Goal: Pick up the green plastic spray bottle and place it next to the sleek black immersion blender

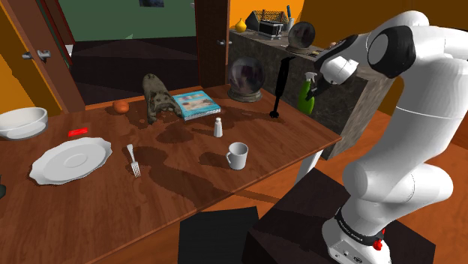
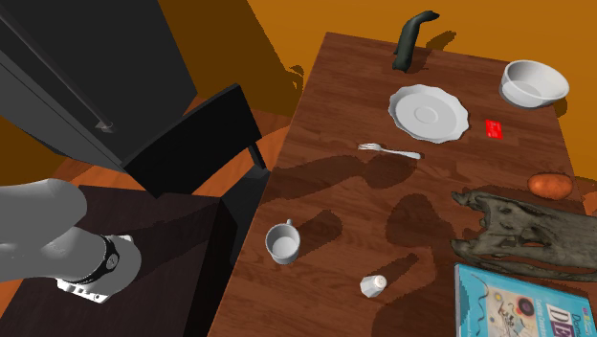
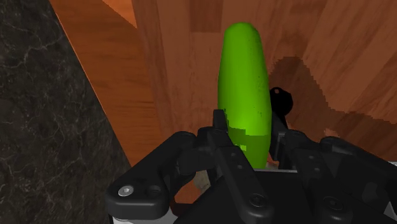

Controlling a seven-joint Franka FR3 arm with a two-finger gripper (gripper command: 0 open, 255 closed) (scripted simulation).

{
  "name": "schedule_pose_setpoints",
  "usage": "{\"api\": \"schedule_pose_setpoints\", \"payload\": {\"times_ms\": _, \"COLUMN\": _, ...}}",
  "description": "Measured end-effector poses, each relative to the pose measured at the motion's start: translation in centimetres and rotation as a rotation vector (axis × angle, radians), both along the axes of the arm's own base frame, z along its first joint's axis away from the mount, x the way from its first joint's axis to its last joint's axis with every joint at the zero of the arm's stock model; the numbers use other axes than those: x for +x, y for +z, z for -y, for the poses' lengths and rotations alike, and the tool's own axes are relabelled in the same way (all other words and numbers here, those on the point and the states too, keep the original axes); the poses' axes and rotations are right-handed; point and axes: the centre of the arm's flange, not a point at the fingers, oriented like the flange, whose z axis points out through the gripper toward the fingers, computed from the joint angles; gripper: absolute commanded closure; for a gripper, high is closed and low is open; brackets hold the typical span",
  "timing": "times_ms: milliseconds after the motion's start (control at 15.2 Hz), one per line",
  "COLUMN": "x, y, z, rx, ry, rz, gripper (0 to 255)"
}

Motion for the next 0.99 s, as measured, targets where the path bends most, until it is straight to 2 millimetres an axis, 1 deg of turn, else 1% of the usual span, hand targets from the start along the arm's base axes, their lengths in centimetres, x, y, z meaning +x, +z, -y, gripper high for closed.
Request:
{"api": "schedule_pose_setpoints", "payload": {"times_ms": 924, "x": 0.0, "y": -7.5, "z": 0.1, "rx": 0.0, "ry": 0.0, "rz": 0.0, "gripper": 255}}
{"api": "schedule_pose_setpoints", "payload": {"times_ms": 990, "x": 0.1, "y": -7.7, "z": 0.1, "rx": 0.0, "ry": 0.0, "rz": 0.0, "gripper": 255}}
